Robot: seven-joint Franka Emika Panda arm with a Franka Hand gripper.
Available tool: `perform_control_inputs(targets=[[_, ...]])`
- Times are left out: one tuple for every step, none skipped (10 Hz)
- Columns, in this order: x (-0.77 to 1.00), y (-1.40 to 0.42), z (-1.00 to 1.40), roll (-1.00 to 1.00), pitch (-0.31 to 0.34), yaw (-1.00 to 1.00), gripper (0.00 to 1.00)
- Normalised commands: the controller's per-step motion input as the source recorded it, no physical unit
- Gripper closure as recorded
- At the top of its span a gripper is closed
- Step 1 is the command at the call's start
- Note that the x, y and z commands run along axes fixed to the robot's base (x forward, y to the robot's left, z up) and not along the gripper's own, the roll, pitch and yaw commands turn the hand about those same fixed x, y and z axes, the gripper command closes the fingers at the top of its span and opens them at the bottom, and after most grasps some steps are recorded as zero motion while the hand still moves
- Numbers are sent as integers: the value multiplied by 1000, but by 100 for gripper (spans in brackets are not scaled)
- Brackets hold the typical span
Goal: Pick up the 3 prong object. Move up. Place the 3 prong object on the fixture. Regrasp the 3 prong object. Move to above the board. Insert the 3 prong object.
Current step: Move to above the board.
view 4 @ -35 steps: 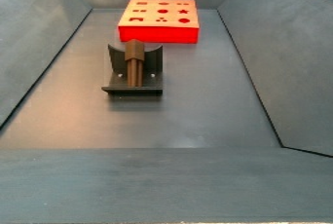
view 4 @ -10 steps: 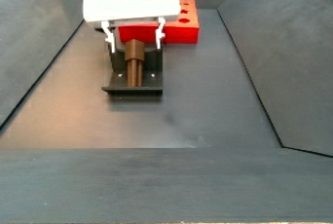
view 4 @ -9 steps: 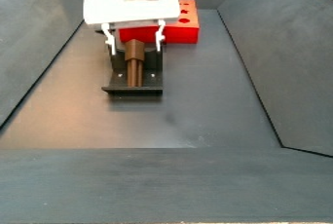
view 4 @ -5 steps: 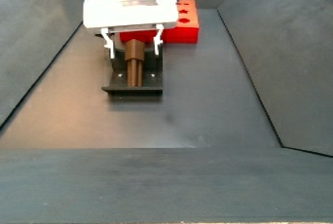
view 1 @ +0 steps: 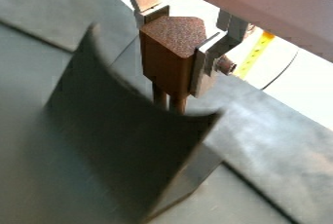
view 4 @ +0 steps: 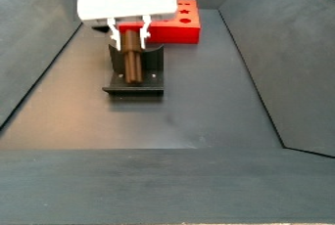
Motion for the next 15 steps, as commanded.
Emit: perform_control_inputs(targets=[[129, 69, 1000, -13, 225, -13, 100], [126, 66, 1000, -32, 233, 38, 100], [125, 63, 1000, -41, 231, 67, 100], [121, 57, 1000, -46, 223, 120, 100], [118, 51, 1000, -43, 192, 162, 100], [116, 45, 1000, -38, 161, 183, 100], [112, 41, 1000, -35, 130, 189, 100], [109, 37, 1000, -30, 95, 186, 100], [104, 31, 1000, -28, 57, 173, 100], [99, 27, 1000, -32, 36, 157, 100], [95, 23, 1000, -36, 21, 137, 100], [90, 18, 1000, -36, 10, 111, 100], [78, 12, 1000, -36, 6, 82, 100], [72, 7, 1000, -41, 9, 64, 100], [61, 2, 980, -44, 22, 45, 100]])
